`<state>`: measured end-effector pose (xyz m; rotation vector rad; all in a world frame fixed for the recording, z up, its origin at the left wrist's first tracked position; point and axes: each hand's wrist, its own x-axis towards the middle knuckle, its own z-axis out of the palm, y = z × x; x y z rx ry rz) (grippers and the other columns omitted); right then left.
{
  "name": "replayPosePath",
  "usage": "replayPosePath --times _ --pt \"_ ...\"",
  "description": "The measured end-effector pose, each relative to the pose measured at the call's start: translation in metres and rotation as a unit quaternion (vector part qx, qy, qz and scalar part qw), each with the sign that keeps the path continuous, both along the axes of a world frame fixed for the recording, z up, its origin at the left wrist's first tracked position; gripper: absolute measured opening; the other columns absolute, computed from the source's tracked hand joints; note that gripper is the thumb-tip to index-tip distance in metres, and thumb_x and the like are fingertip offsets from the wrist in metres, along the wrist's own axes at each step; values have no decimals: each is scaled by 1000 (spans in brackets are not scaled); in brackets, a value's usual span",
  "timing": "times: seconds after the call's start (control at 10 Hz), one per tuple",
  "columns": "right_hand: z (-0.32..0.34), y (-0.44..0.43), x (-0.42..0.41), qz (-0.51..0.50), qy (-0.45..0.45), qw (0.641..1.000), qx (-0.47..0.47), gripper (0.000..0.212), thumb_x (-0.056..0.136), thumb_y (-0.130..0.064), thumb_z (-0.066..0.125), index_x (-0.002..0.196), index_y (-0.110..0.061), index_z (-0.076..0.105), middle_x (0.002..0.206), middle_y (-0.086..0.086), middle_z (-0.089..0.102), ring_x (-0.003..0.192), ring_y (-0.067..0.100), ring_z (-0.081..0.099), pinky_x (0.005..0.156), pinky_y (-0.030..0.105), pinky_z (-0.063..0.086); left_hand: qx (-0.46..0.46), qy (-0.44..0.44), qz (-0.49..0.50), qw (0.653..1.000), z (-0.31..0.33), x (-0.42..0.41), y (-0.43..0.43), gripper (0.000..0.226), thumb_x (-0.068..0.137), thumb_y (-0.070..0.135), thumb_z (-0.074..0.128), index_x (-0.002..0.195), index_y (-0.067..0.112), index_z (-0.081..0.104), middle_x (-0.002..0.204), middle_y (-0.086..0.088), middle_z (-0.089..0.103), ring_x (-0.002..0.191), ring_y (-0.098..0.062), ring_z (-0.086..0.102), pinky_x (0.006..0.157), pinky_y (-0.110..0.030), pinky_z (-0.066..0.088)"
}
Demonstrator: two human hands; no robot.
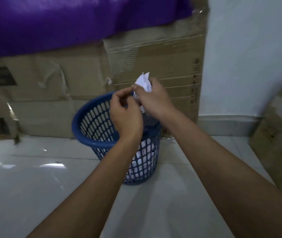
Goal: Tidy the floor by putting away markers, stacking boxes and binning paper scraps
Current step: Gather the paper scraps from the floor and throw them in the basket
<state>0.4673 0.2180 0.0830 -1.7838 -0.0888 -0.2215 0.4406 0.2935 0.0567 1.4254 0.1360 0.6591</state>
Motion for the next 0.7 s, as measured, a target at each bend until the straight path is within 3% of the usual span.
replayPosePath --times 0.1,0.2,0.3,0.4,0.5,0.6,0.7 --pt "-4 9 8 54 38 996 -53 65 96 -50 55 148 -18 35 142 -1 50 114 15 56 83 27 44 -5 13 28 1000 -2 7 18 18 94 12 53 96 25 64 97 5 70 89 -9 67 82 -32 57" --pt "-11 8 17 16 23 994 -106 69 91 -58 58 144 -18 41 143 1 49 124 20 52 93 31 45 9 23 43 999 -3 12 26 24 94 9 51 91 31 61 95 6 66 82 -8 62 74 -24 51" --pt "-20 2 22 -35 -21 992 -116 38 92 -44 64 120 -18 61 111 -5 63 90 7 61 73 21 50 18 30 46 998 -4 15 23 27 94 10 50 89 35 60 98 3 66 79 -12 60 72 -29 52" --pt "-28 -10 22 -92 -91 988 -83 11 95 -21 63 91 -17 72 80 -11 67 68 -1 59 64 21 49 24 31 34 999 -2 16 9 28 94 10 50 88 35 61 97 4 66 76 -9 59 70 -27 51" --pt "-29 -27 13 -119 -100 987 -29 16 95 -19 63 81 -21 69 70 -7 71 55 7 65 56 28 55 18 29 20 999 1 19 -10 24 95 10 52 90 31 64 92 13 65 77 5 59 70 -14 45" --pt "-30 -53 5 -155 -102 983 -1 23 95 -28 63 74 -20 65 60 -2 69 43 7 58 49 29 48 16 14 -19 1000 0 18 -41 22 94 9 54 92 27 66 93 14 66 80 8 59 70 -9 44" --pt "-39 -91 -9 -233 -95 968 -11 32 93 -39 62 71 -16 67 57 0 66 50 18 60 55 37 52 37 2 -65 997 -1 10 -82 23 92 7 54 90 26 66 91 15 65 75 13 57 67 -4 43"
